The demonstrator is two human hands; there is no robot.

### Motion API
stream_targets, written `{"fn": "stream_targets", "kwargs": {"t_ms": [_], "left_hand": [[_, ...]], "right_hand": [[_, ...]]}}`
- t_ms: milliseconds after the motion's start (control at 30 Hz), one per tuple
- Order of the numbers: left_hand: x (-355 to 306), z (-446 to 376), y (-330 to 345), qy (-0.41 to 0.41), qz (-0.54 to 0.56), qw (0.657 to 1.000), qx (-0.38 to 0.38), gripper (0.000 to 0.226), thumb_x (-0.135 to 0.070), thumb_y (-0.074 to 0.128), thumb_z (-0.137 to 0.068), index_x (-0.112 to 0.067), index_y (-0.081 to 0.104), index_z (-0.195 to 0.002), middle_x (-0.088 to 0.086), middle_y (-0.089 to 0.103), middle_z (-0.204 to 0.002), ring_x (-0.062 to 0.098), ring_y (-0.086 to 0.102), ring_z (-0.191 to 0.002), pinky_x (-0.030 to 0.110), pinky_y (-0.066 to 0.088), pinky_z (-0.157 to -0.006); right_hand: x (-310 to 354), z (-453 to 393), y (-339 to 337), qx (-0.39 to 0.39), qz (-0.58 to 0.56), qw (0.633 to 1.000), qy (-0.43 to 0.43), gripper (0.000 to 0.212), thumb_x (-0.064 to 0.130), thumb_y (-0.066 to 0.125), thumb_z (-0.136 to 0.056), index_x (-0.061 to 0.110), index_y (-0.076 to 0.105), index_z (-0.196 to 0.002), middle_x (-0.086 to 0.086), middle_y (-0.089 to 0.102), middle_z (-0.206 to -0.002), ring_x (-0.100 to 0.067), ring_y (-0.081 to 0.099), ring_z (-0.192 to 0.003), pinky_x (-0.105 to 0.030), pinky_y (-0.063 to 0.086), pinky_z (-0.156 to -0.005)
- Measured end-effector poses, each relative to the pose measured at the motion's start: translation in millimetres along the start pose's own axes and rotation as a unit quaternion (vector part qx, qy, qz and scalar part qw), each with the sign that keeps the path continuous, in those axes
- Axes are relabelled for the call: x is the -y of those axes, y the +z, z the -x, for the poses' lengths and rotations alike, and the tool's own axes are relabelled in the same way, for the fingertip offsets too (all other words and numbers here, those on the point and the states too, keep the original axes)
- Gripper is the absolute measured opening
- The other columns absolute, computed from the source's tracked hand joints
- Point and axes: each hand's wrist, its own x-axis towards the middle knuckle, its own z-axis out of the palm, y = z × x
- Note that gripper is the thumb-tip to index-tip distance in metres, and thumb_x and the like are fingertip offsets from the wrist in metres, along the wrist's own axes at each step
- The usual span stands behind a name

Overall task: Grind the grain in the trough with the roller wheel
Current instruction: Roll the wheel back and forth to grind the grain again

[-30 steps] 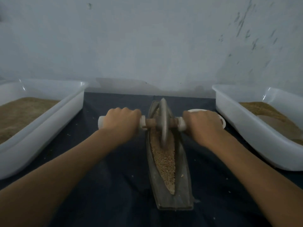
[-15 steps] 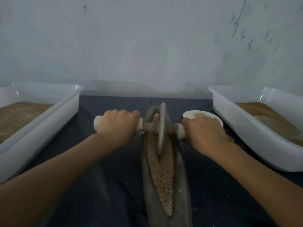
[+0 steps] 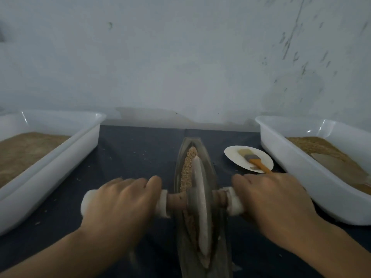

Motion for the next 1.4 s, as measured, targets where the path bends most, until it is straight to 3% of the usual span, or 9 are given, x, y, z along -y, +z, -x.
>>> {"fn": "stream_targets", "kwargs": {"t_ms": [100, 167, 267, 567, 767, 900, 1033, 1167, 1400], "left_hand": [[3, -14, 9, -0.058, -0.051, 0.993, 0.085, 0.057, -0.044, 0.077, -0.062, -0.036, 0.025, -0.082, -0.013, 0.037, -0.064, 0.005, 0.032, -0.052, 0.023, 0.019, -0.048], [13, -39, 31, -0.113, -0.092, 0.987, 0.067, 0.041, -0.043, 0.062, -0.080, -0.035, 0.021, -0.083, -0.011, 0.042, -0.071, 0.009, 0.040, -0.059, 0.028, 0.026, -0.055], [32, -92, 56, -0.146, -0.097, 0.983, 0.059, 0.027, -0.033, 0.059, -0.084, -0.027, 0.032, -0.087, -0.004, 0.062, -0.087, 0.021, 0.061, -0.076, 0.033, 0.032, -0.060], [31, -81, 61, -0.156, -0.082, 0.982, 0.072, 0.034, -0.034, 0.063, -0.083, -0.028, 0.030, -0.087, -0.004, 0.063, -0.090, 0.019, 0.062, -0.079, 0.032, 0.034, -0.062], [3, -15, 10, -0.103, -0.021, 0.985, 0.137, 0.041, -0.048, 0.055, -0.081, -0.038, 0.016, -0.079, -0.012, 0.036, -0.071, 0.007, 0.034, -0.061, 0.030, 0.026, -0.059], [0, -15, 5, -0.105, -0.033, 0.981, 0.158, 0.042, -0.049, 0.058, -0.080, -0.039, 0.017, -0.082, -0.013, 0.035, -0.070, 0.009, 0.036, -0.062, 0.030, 0.028, -0.059], [17, -64, 33, -0.132, -0.071, 0.983, 0.106, 0.025, -0.038, 0.059, -0.084, -0.031, 0.036, -0.088, -0.007, 0.059, -0.086, 0.018, 0.056, -0.073, 0.031, 0.036, -0.063], [35, -114, 52, -0.165, -0.068, 0.978, 0.106, 0.021, -0.031, 0.061, -0.085, -0.023, 0.050, -0.100, 0.001, 0.064, -0.096, 0.025, 0.062, -0.086, 0.035, 0.043, -0.070], [7, -51, 22, -0.111, -0.073, 0.985, 0.112, 0.032, -0.037, 0.065, -0.081, -0.030, 0.036, -0.093, -0.007, 0.060, -0.091, 0.017, 0.061, -0.081, 0.030, 0.038, -0.064]], "right_hand": [[0, -11, 8, 0.099, 0.038, 0.994, 0.017, 0.045, 0.034, 0.083, -0.055, 0.028, 0.042, -0.074, 0.005, 0.059, -0.063, -0.015, 0.052, -0.050, -0.022, 0.019, -0.042], [-8, -36, 31, 0.092, 0.048, 0.992, 0.068, 0.036, 0.036, 0.069, -0.076, 0.029, 0.035, -0.081, 0.005, 0.061, -0.076, -0.018, 0.049, -0.061, -0.026, 0.013, -0.045], [-27, -80, 65, 0.076, 0.050, 0.988, 0.128, 0.018, 0.033, 0.061, -0.084, 0.023, 0.047, -0.090, 0.000, 0.063, -0.084, -0.026, 0.059, -0.073, -0.031, 0.030, -0.053], [-21, -77, 54, 0.099, 0.035, 0.989, 0.103, 0.025, 0.030, 0.059, -0.086, 0.026, 0.035, -0.087, 0.002, 0.057, -0.081, -0.023, 0.051, -0.068, -0.031, 0.029, -0.054], [10, -24, -12, 0.163, -0.008, 0.986, 0.038, 0.023, 0.033, 0.060, -0.087, 0.030, 0.042, -0.100, 0.006, 0.060, -0.096, -0.015, 0.055, -0.082, -0.029, 0.031, -0.059], [11, -21, -6, 0.163, -0.012, 0.984, 0.065, 0.033, 0.037, 0.058, -0.086, 0.033, 0.025, -0.083, 0.009, 0.049, -0.079, -0.013, 0.039, -0.067, -0.027, 0.021, -0.051], [-8, -56, 41, 0.101, 0.005, 0.988, 0.115, 0.028, 0.037, 0.061, -0.085, 0.031, 0.034, -0.081, 0.006, 0.054, -0.076, -0.017, 0.044, -0.067, -0.032, 0.031, -0.057], [-29, -102, 72, 0.080, 0.026, 0.988, 0.132, 0.020, 0.038, 0.063, -0.084, 0.026, 0.047, -0.088, 0.000, 0.063, -0.086, -0.025, 0.058, -0.076, -0.034, 0.032, -0.059], [-1, -39, 30, 0.077, 0.004, 0.994, 0.079, 0.035, 0.039, 0.072, -0.076, 0.030, 0.039, -0.082, 0.006, 0.055, -0.073, -0.014, 0.041, -0.061, -0.027, 0.020, -0.049]]}}
